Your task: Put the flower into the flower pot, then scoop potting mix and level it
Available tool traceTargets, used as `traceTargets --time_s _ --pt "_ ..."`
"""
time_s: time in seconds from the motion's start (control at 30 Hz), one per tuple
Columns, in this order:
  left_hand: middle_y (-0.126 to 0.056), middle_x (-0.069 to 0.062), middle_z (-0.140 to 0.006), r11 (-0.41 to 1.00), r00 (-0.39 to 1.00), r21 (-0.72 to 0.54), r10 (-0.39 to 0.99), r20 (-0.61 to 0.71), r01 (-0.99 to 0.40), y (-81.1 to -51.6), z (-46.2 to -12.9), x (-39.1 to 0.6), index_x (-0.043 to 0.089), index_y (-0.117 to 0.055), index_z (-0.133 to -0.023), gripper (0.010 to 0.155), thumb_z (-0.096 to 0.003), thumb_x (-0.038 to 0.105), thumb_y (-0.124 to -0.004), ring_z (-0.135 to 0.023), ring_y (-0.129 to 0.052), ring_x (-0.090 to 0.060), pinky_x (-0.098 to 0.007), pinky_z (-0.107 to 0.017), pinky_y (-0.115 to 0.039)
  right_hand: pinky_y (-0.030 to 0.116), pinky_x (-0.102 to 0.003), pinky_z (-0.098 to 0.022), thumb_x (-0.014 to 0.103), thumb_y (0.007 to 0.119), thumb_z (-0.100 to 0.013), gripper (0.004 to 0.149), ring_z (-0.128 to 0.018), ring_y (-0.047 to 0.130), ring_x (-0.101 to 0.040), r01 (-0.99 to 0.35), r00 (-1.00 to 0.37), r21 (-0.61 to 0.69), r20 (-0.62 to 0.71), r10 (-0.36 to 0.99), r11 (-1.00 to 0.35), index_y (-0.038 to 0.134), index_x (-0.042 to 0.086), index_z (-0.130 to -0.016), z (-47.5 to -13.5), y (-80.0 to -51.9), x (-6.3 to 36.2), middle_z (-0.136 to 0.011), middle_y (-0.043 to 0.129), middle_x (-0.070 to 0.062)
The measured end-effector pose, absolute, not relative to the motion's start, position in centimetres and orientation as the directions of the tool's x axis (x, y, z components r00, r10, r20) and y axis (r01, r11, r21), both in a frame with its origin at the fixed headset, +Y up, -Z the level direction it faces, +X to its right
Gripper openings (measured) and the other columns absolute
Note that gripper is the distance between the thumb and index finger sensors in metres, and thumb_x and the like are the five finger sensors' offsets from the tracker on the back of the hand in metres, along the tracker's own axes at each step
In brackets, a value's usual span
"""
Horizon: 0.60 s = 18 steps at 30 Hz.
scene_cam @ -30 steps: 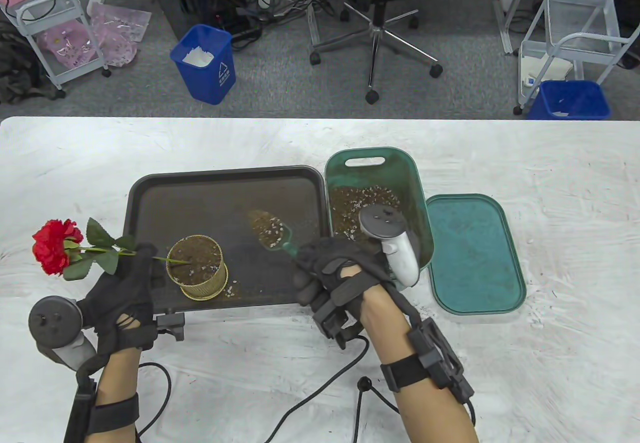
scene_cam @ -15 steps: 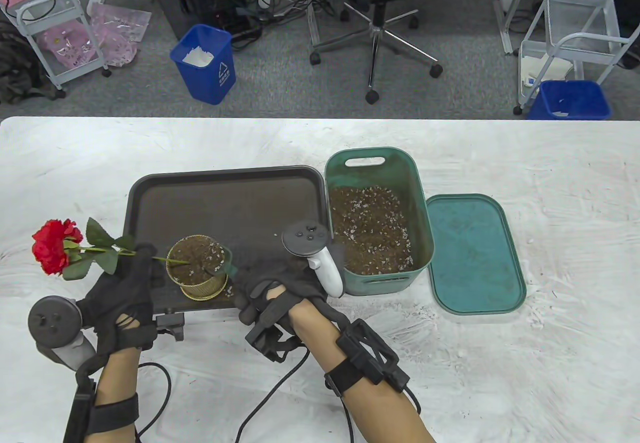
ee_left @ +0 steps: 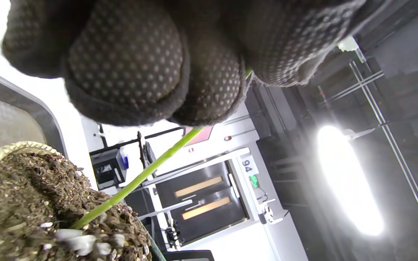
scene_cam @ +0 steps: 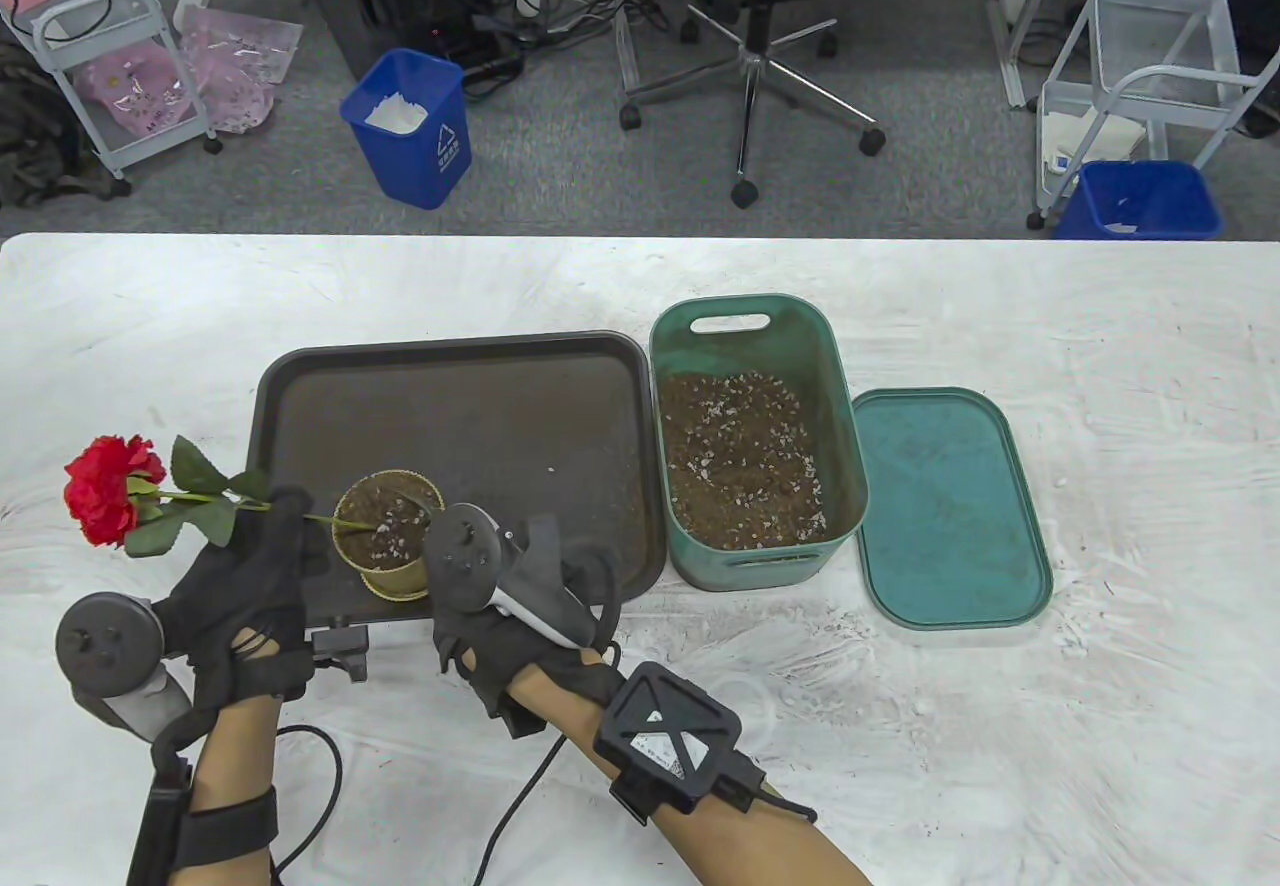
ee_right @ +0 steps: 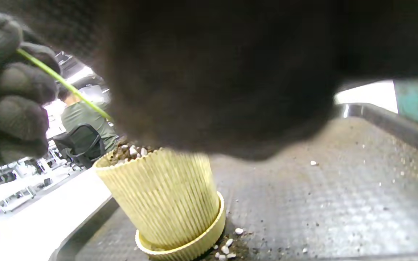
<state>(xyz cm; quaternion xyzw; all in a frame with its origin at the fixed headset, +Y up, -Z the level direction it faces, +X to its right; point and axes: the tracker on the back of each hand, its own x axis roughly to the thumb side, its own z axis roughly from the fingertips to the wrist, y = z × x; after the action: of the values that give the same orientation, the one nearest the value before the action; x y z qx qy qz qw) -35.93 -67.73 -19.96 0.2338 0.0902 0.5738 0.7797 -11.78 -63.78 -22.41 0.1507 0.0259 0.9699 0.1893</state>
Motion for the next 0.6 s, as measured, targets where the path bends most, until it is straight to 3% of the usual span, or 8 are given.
traceTargets --time_s 0.6 --pt "-0.105 -0.002 -0.051 0.23 0.322 0.461 0.938 0.13 -0.857 -67.75 -19.99 -35.89 0.016 -0.096 -0.071 0.046 -0.0399 0.048 -0.085 -0.027 -0.108 -0.024 -0.041 -0.033 -0.091 0.094 -0.039 -0.004 0.034 0.082 -0.038 0.053 -0.014 0.107 -0.024 -0.185 -0.913 -0.114 0.388 0.128 -0.976 0.08 0.005 -0.082 -21.44 -62.8 -12.6 -0.047 0.104 -0.01"
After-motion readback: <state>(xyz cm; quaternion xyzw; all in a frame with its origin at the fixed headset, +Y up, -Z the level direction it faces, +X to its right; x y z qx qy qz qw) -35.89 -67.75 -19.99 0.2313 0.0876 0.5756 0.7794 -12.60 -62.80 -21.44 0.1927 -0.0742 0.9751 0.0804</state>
